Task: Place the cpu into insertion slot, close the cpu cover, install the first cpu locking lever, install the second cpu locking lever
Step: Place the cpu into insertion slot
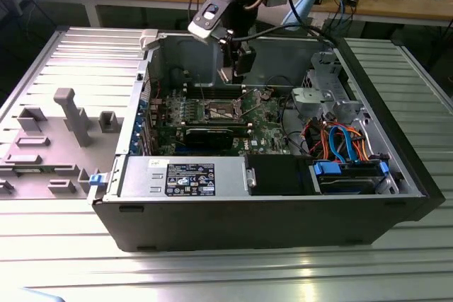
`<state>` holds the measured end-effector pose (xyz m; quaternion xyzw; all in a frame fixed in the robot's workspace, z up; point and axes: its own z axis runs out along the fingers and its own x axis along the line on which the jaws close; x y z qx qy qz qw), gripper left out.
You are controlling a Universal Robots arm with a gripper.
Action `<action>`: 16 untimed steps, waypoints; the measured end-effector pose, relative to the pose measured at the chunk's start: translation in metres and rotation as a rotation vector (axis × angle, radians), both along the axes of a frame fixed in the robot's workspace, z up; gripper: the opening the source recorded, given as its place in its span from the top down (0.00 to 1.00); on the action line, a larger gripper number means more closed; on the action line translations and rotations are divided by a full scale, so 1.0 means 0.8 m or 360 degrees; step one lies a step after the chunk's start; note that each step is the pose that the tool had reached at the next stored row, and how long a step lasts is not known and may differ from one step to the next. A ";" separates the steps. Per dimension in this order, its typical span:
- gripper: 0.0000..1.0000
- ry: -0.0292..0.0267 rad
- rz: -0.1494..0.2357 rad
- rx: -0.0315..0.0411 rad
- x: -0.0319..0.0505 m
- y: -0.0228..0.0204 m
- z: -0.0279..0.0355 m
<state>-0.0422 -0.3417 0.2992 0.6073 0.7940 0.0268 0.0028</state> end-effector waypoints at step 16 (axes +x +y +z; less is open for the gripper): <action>0.45 0.00274 -0.0246 -0.0004 -0.005 -0.0001 -0.0216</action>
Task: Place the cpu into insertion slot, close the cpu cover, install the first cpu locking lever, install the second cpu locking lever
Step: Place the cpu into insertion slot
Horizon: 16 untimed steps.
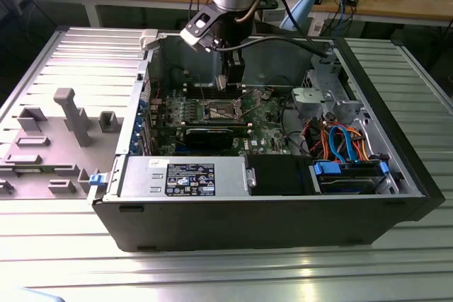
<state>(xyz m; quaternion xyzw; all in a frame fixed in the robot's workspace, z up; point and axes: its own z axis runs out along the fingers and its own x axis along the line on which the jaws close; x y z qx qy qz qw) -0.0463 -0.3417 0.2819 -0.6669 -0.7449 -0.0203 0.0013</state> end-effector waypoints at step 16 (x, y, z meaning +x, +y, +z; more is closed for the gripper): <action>0.45 0.00169 -0.0107 0.0000 0.000 0.0001 -0.0105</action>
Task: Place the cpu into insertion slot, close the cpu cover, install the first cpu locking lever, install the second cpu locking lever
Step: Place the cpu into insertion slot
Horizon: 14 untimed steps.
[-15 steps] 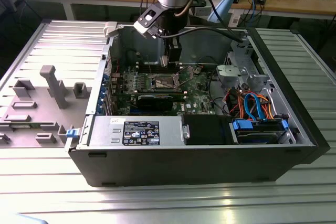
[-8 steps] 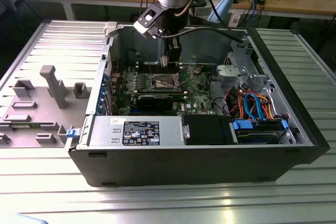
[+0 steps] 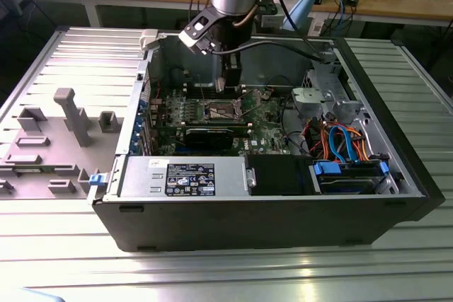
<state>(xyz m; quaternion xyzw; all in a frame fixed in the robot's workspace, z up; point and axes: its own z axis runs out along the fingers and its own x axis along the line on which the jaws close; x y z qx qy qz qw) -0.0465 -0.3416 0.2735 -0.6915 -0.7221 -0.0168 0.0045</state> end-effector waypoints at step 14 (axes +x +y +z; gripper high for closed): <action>0.45 0.00016 -0.0004 0.0025 0.000 0.0000 -0.0009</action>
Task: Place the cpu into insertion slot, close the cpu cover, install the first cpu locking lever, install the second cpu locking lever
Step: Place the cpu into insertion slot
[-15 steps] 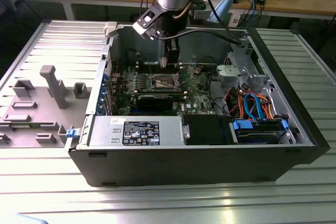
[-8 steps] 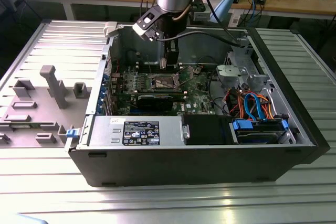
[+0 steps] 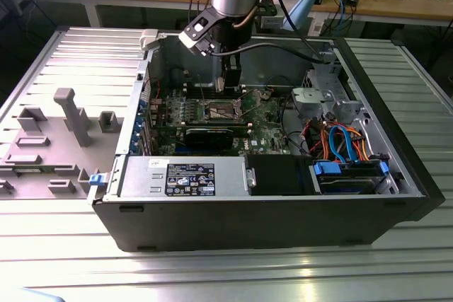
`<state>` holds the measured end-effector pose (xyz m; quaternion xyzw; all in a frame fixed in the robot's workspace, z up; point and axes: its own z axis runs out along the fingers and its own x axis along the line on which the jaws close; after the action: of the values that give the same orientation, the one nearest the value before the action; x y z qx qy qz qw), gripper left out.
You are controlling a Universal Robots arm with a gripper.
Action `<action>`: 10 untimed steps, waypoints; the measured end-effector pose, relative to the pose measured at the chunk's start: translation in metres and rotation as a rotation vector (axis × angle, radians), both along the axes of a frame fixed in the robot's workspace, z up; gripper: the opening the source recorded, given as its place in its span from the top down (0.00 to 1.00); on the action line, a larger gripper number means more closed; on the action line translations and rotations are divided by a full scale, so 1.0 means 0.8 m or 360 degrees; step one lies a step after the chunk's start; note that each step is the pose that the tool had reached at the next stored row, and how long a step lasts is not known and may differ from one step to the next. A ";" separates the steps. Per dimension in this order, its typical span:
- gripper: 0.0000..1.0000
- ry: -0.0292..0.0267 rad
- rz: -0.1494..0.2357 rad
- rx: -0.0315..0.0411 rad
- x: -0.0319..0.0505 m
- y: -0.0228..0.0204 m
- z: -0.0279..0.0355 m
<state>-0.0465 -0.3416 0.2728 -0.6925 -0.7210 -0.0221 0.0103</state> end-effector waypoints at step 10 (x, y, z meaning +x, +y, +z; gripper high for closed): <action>0.45 0.00001 -0.0002 0.0002 0.000 0.0000 -0.0125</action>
<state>-0.0465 -0.3416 0.2627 -0.6931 -0.7205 -0.0225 0.0106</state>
